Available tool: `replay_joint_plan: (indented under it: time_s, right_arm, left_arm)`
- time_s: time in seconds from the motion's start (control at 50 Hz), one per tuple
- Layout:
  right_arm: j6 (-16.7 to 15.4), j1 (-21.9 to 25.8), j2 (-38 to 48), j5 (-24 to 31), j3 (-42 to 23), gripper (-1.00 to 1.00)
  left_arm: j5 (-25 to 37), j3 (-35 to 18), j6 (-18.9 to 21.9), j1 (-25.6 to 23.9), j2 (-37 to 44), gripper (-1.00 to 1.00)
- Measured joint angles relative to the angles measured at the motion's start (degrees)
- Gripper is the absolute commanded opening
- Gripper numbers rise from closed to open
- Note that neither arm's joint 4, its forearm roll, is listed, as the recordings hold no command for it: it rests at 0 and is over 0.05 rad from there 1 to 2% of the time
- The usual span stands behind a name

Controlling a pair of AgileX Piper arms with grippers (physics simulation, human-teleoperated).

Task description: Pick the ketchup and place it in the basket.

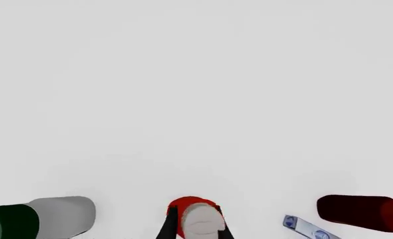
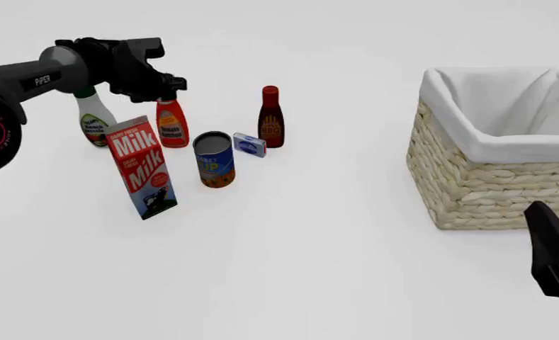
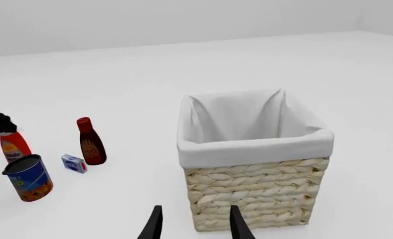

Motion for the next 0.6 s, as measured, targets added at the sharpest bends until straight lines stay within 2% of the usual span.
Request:
replay_joint_plan:
  time_s: [0.32,0.6]
  right_arm:
    - [0.1,-0.1,-1.0,0.7,0.0,1.00]
    - [0.2,-0.2,-2.2,1.6,0.0,1.00]
  left_arm:
    - [0.5,0.6,-0.5,-0.1,-1.3,-1.00]
    - [3.1,-2.3,0.0,-0.2,-3.0,-1.00]
